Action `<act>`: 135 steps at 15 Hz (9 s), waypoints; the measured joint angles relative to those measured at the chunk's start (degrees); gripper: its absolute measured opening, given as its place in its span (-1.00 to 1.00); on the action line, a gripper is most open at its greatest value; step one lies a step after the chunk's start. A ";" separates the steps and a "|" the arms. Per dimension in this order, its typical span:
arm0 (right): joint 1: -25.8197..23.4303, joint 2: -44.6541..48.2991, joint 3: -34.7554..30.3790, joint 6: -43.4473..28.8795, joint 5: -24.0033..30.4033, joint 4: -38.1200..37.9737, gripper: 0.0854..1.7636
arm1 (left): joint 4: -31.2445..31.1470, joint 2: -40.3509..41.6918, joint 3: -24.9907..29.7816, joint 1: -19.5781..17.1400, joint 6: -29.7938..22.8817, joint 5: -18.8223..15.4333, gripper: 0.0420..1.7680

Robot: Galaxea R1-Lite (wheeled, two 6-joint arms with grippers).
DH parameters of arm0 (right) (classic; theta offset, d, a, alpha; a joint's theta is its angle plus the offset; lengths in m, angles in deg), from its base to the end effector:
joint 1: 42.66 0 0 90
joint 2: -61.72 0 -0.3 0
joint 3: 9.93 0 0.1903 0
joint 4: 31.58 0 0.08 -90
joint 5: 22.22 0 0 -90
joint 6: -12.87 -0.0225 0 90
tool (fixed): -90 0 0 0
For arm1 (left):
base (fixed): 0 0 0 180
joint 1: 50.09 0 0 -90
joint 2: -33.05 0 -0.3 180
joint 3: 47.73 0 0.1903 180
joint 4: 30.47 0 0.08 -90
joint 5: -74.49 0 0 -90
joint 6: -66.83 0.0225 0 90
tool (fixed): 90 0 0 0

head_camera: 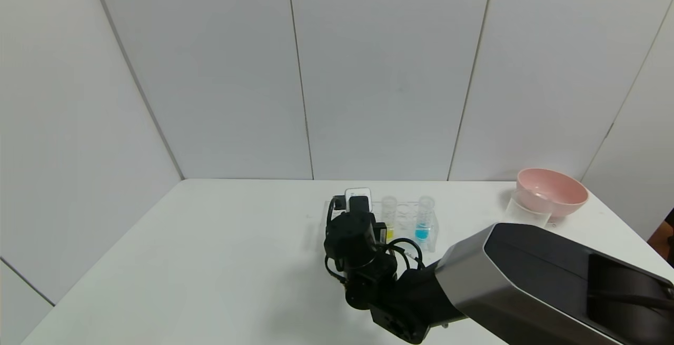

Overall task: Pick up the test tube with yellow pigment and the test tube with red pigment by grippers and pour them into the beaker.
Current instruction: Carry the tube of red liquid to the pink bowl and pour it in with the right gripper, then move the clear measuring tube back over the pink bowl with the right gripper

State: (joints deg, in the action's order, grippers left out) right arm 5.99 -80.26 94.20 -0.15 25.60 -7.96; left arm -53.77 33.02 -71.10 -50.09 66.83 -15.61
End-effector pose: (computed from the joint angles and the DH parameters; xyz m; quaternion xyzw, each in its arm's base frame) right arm 0.3287 0.3506 0.0442 0.0247 0.0927 0.0458 0.9943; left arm -0.0228 0.0000 0.0756 0.0000 -0.0003 -0.0009 1.0000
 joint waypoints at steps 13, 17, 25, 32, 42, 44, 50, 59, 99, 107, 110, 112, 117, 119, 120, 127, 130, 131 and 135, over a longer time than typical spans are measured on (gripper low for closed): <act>-0.26 3.73 0.00 2.62 -0.33 0.00 -0.47 | 0.00 0.00 0.00 0.00 0.00 0.00 1.00; -0.32 6.23 0.07 5.63 0.85 0.16 -0.47 | 0.00 0.00 0.00 0.00 0.00 0.00 1.00; -1.61 15.06 -0.48 7.56 2.36 -1.48 -0.47 | 0.00 0.00 0.00 0.00 0.00 0.00 1.00; -13.90 30.24 -13.26 16.63 7.86 -0.57 -0.47 | 0.00 0.00 0.00 0.00 0.00 0.00 1.00; -44.64 37.88 -37.83 19.44 30.14 20.60 -0.47 | 0.00 0.00 0.00 0.00 0.00 0.00 1.00; -52.11 37.94 -39.61 19.94 36.57 21.46 -0.47 | 0.00 0.00 0.00 0.00 0.00 0.00 1.00; -65.21 36.30 -40.67 34.15 53.99 24.73 -0.47 | 0.00 0.00 0.00 0.00 0.00 0.02 1.00; -66.43 30.53 -42.51 55.74 61.88 29.43 -0.47 | 0.00 0.00 0.00 0.00 0.00 0.00 1.00; -62.51 24.02 -42.48 102.00 63.55 34.57 -0.47 | 0.00 0.00 0.00 0.00 0.00 0.00 1.00; -62.37 24.09 -42.16 106.90 62.65 34.55 -0.47 | 0.00 0.00 0.00 0.00 0.00 0.00 1.00; -62.40 24.09 -42.01 108.19 61.77 34.54 -0.47 | 0.00 0.00 0.00 0.00 0.00 0.02 1.00; -62.49 24.09 -41.81 109.85 61.75 34.54 -0.47 | 0.00 0.00 0.00 0.00 0.00 0.00 1.00; -62.73 24.21 -41.74 112.90 61.72 34.55 -0.47 | 0.00 0.00 0.00 0.00 0.00 0.00 1.00; -62.90 24.30 -41.74 113.31 61.48 34.55 -0.47 | 0.00 0.00 0.00 0.00 0.00 0.00 1.00; -62.93 24.32 -41.81 113.41 60.92 34.54 -0.47 | 0.00 0.00 0.00 0.00 0.00 0.00 1.00; -62.05 24.39 -42.03 108.68 60.56 34.29 -0.47 | 0.00 0.00 0.00 0.00 0.00 0.00 1.00; -60.00 24.30 -40.67 87.47 58.73 34.21 -0.47 | 0.00 0.00 0.00 0.00 0.00 0.00 1.00; -59.04 24.15 -39.42 78.48 56.56 34.21 -0.47 | 0.00 0.00 0.00 0.00 0.00 0.00 1.00; -57.60 23.32 -34.38 52.37 49.31 32.79 -0.47 | 0.00 0.00 0.00 0.00 0.00 0.00 1.00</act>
State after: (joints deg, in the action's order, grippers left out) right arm -51.61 -56.94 59.83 52.23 74.91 24.84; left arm -53.77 33.02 -71.10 -50.09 66.83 -15.61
